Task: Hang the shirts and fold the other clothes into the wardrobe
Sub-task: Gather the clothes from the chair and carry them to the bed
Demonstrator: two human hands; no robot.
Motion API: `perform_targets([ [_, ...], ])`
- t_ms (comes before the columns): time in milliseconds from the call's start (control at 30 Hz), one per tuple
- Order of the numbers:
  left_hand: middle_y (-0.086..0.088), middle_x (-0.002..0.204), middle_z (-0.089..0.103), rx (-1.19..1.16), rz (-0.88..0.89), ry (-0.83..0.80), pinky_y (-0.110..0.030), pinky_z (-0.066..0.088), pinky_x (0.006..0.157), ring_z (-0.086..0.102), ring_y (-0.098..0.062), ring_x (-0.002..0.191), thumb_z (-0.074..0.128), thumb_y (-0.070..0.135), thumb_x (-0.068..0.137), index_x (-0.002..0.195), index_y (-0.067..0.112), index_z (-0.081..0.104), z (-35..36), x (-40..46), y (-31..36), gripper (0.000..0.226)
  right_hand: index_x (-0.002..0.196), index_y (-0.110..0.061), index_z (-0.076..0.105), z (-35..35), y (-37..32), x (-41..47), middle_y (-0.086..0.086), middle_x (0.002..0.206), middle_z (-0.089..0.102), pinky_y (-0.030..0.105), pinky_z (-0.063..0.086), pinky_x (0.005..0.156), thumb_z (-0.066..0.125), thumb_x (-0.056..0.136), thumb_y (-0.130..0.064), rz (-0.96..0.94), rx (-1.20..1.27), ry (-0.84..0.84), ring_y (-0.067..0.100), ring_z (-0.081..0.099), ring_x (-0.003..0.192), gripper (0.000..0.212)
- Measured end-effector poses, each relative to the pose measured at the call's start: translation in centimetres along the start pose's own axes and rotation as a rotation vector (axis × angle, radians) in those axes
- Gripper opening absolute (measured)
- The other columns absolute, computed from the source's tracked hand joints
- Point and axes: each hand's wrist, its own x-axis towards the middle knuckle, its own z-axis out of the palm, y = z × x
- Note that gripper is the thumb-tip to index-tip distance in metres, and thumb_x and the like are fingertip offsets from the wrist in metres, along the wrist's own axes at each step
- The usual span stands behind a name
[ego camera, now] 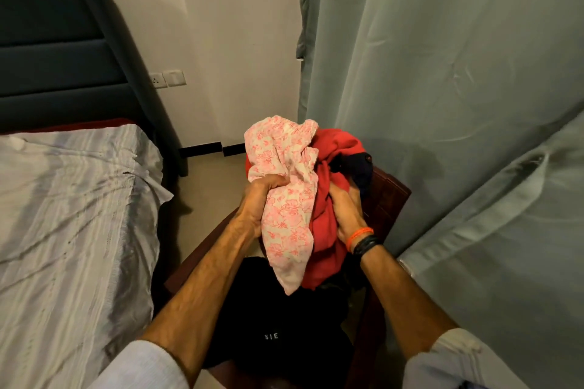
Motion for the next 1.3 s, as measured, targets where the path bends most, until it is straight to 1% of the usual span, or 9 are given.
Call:
perform_targets([
  [67,-0.013,0.102,0.072,-0.022,0.051,0.014,-0.034,0.055,0.076,0.069,-0.024,0.086,0.066,0.013,0.06,0.103,0.007,0.068,-0.5,-2.3,0.5,0.043,0.122,-0.004,0.065,0.9,-0.3,-1.4,0.01,0.116,0.071,0.038,0.053,0.095,0.074,0.075,-0.022,-0.025,0.004,-0.038,0.022,0.067,0.106,0.051],
  [167,-0.015,0.106,0.071,-0.045,0.126,0.093,-0.041,0.055,0.086,0.068,-0.027,0.092,0.069,0.01,0.066,0.104,0.008,0.067,-1.8,-6.0,0.7,0.038,0.121,-0.008,0.066,1.9,-0.8,-3.9,0.01,0.114,0.072,0.043,0.053,0.097,0.075,0.074,-0.023,-0.032,0.006,-0.126,0.026,0.067,0.107,0.05],
  [267,-0.016,0.116,0.069,-0.073,0.166,0.174,-0.053,0.05,0.099,0.065,-0.034,0.107,0.078,0.017,0.053,0.118,0.009,0.063,-3.4,-10.0,0.6,0.068,0.119,-0.012,0.068,3.0,-0.5,-6.4,0.009,0.113,0.073,0.05,0.051,0.099,0.077,0.074,-0.028,-0.007,-0.013,-0.228,0.029,0.067,0.108,0.049],
  [333,-0.016,0.116,0.07,-0.092,0.194,0.226,-0.056,0.048,0.1,0.064,-0.036,0.11,0.079,0.02,0.048,0.118,0.008,0.066,-4.5,-12.9,0.1,0.072,0.119,-0.012,0.069,3.7,-0.5,-8.5,0.008,0.111,0.073,0.051,0.052,0.099,0.077,0.073,-0.032,0.026,-0.024,-0.292,0.028,0.068,0.106,0.05],
  [433,-0.019,0.115,0.069,-0.104,0.262,0.319,-0.052,0.049,0.1,0.063,-0.038,0.111,0.072,0.018,0.057,0.114,0.004,0.068,-6.8,-17.5,-0.7,0.058,0.119,-0.016,0.069,5.5,0.1,-12.3,0.006,0.111,0.073,0.05,0.052,0.099,0.077,0.073,-0.036,0.041,-0.032,-0.401,0.026,0.068,0.107,0.05],
  [600,-0.018,0.113,0.07,-0.168,0.351,0.499,-0.042,0.054,0.087,0.068,-0.032,0.099,0.07,0.018,0.058,0.118,0.003,0.067,-12.1,-26.0,-2.1,0.062,0.114,-0.015,0.071,9.6,1.8,-19.6,0.007,0.108,0.074,0.05,0.053,0.097,0.076,0.078,-0.028,0.128,-0.053,-0.595,0.028,0.069,0.105,0.039],
  [767,-0.016,0.113,0.071,-0.244,0.414,0.643,-0.04,0.054,0.083,0.068,-0.033,0.1,0.073,0.019,0.057,0.118,0.004,0.067,-18.1,-33.7,-3.8,0.063,0.116,-0.018,0.071,14.4,3.7,-27.3,0.004,0.109,0.075,0.047,0.053,0.098,0.078,0.072,-0.036,0.201,-0.121,-0.787,0.023,0.069,0.105,0.048],
  [1033,-0.015,0.114,0.071,-0.353,0.511,0.903,-0.054,0.051,0.097,0.068,-0.036,0.105,0.079,0.026,0.049,0.12,0.008,0.066,-33.3,-47.4,-6.3,0.075,0.12,-0.014,0.067,25.5,9.2,-42.9,0.007,0.112,0.073,0.046,0.053,0.098,0.076,0.074,-0.032,0.232,-0.127,-1.051,0.025,0.068,0.107,0.05],
  [1300,-0.01,0.107,0.074,-0.392,0.521,1.107,-0.043,0.056,0.089,0.071,-0.03,0.099,0.08,0.022,0.053,0.114,0.01,0.069,-45.0,-58.2,-8.8,0.063,0.124,-0.019,0.062,33.8,16.0,-55.6,0.003,0.114,0.073,0.046,0.052,0.098,0.078,0.071,-0.044,0.303,-0.187,-1.205,0.023,0.068,0.107,0.061],
])
